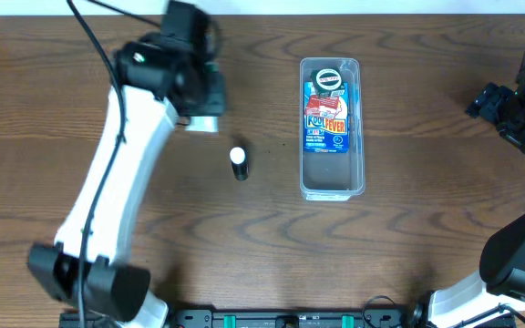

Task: Pack container
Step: 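Lift the Panadol box and carry it over the clear container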

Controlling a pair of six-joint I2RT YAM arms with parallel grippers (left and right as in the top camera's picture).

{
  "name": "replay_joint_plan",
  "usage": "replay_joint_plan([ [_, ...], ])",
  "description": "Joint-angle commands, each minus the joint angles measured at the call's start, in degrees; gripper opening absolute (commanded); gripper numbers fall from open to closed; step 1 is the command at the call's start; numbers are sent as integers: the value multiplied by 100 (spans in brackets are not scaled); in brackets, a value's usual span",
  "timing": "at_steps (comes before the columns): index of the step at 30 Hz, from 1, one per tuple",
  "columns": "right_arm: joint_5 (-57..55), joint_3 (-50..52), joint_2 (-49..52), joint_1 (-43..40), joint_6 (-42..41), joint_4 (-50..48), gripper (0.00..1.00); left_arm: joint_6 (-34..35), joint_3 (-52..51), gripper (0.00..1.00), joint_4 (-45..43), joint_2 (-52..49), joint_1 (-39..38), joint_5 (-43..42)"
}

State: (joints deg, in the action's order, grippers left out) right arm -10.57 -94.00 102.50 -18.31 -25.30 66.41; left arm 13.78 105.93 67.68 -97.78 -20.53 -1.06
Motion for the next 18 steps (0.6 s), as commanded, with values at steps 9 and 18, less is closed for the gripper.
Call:
replay_joint_plan([
  [9, -79, -7, 15, -7, -103, 4, 99, 2002, 44, 45, -767, -219, -2253, 76],
  [18, -79, -7, 15, -7, -103, 4, 99, 2555, 44, 45, -1539, -933, -2706, 522],
])
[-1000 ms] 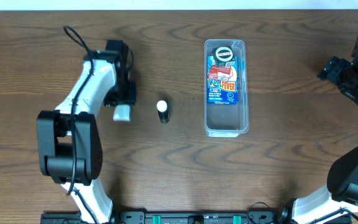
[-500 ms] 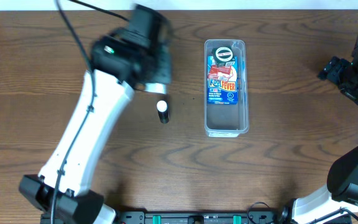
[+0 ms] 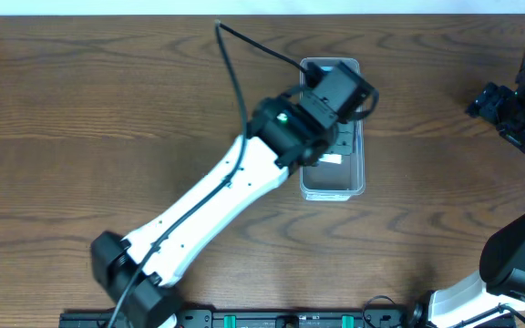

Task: Pack container
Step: 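Lift the Panadol box and carry it over the clear container, then lower the Panadol box into the container and open left gripper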

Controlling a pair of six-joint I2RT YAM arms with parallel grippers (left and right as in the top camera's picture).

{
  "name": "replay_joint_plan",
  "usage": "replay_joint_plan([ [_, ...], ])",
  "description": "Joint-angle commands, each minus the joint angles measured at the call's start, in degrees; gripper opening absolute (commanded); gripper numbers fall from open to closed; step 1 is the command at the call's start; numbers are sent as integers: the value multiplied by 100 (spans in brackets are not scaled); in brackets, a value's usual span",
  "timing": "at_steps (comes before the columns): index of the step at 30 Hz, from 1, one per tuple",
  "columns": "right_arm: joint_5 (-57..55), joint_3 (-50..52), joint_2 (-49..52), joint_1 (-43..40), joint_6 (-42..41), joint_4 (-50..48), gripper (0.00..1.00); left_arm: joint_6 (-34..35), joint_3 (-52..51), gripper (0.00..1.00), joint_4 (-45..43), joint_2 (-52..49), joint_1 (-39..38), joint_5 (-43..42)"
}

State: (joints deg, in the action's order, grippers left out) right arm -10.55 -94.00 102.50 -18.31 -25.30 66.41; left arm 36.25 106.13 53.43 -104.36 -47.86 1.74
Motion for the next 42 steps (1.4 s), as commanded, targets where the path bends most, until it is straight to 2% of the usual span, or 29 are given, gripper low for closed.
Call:
replay_joint_plan([
  [1, -81, -7, 15, -7, -103, 4, 99, 308, 24, 45, -199, -374, 28, 247],
  [7, -81, -7, 15, -2, -103, 4, 99, 295, 24, 45, -686, -1001, 33, 437],
  [16, -81, -4, 15, -2, -103, 4, 99, 216, 24, 45, -656, -1628, 31, 540],
  [36, -81, -4, 15, -2, -103, 4, 99, 258, -68, 46, -577, -1829, -238, 323],
  [42, -81, -7, 15, -2, -103, 4, 99, 503, -90, 46, -396, -1969, -249, 319],
])
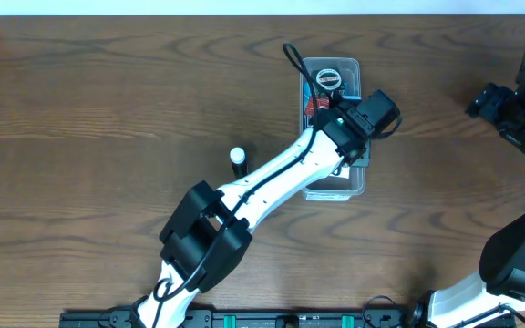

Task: Pack container
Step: 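Lower the Panadol box into the container and open left gripper, then move left gripper to the brown Woods' bottle and grasp it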

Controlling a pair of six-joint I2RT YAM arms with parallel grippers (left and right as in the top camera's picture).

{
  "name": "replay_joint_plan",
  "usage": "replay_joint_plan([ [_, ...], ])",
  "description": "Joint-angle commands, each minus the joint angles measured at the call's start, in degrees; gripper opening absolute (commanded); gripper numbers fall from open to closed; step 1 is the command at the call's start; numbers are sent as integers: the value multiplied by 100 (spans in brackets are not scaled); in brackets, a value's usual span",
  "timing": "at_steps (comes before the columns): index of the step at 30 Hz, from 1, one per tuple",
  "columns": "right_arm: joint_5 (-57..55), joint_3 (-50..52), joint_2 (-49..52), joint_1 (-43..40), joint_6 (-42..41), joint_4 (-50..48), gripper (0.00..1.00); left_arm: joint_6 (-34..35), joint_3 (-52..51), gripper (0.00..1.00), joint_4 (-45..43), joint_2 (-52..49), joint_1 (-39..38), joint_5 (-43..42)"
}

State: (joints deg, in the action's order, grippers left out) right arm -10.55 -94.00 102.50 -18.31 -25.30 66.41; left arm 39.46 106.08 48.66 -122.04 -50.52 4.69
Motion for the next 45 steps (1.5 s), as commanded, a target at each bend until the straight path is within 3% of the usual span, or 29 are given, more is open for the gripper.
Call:
replay_joint_plan([
  [1, -81, -4, 15, -2, -103, 4, 99, 181, -85, 46, 127, -219, 17, 24],
  [22, -81, -7, 15, -2, -103, 4, 99, 350, -85, 47, 160, -232, 17, -271],
  [24, -81, -7, 15, -2, -103, 4, 99, 350, -85, 62, 160, -232, 17, -273],
  [25, -81, -7, 15, -2, -103, 4, 99, 350, -85, 63, 160, -232, 17, -273],
  [32, -81, -7, 15, -2, -103, 4, 99, 323, -85, 64, 131, -232, 17, -275],
  [38, -81, -7, 15, -2, -103, 4, 99, -251, 81, 66, 59, -118, 35, -275],
  [40, -81, -7, 15, -2, -103, 4, 99, -538, 229, 70, 127, -11, 63, -273],
  [45, -81, -4, 15, -2, -103, 4, 99, -1104, 911, 77, 852, 348, 396, -201],
])
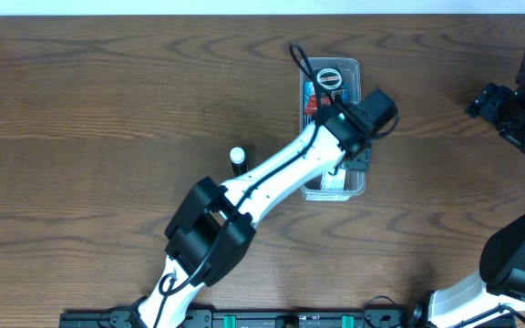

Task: Pack container
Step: 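Move left gripper to the brown Woods' bottle and grasp it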

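A clear plastic container [354,68] lies lengthwise at mid-table, holding a round black tin [329,77] and a red-and-blue packet [314,96]. My left arm reaches across the container, and my left gripper [354,164] hangs over its near half, its fingers too dark to tell apart. A white item [335,180] shows in the container's near end, just below the gripper. A small black bottle with a white cap [237,157] lies on the table, left of the container. My right gripper [488,102] rests at the far right, well away from everything.
The wooden table [108,91] carries nothing else. My left arm's white link [272,173] slants from the front edge up to the container and passes close by the small bottle. The right arm's base [518,255] fills the right front corner.
My left gripper has shifted slightly over the container's near half. The white item now shows more plainly in the near end. The bottle and the right arm have not moved.
At first my left gripper was at the far left of the table with a white item at its fingers. Then it was over the container with the white item. Later it stayed over the near half, and now the white item lies in the container's near end.
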Controlling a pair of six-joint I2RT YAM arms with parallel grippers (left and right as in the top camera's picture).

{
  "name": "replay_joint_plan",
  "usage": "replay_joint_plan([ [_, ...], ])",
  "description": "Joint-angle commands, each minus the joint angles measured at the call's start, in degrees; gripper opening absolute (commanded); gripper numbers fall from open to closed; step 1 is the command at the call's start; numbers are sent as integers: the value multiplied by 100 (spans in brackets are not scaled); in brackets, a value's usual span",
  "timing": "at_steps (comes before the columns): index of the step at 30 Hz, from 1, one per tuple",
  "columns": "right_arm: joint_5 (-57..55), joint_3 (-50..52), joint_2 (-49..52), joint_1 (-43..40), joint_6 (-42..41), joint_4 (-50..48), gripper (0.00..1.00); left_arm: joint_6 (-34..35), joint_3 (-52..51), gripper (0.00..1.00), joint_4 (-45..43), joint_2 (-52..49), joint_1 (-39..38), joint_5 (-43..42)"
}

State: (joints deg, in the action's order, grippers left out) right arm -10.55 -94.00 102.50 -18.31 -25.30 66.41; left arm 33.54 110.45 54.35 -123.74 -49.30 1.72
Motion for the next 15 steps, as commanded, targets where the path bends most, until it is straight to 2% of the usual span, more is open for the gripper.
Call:
replay_joint_plan([
  [1, -81, -4, 15, -2, -103, 4, 99, -551, 562, 79, 470, 610, 380, 94],
  [8, -81, -7, 15, -2, -103, 4, 99, -844, 691, 94, 1917, 1547, 1628, 90],
  [10, -81, -7, 15, -2, -103, 7, 99, -1115, 688, 98, 2229, 1821, 2116, 83],
  [15, -81, -7, 15, -2, -103, 4, 99, -1803, 682, 98, 2614, 2000, 2855, -487],
])
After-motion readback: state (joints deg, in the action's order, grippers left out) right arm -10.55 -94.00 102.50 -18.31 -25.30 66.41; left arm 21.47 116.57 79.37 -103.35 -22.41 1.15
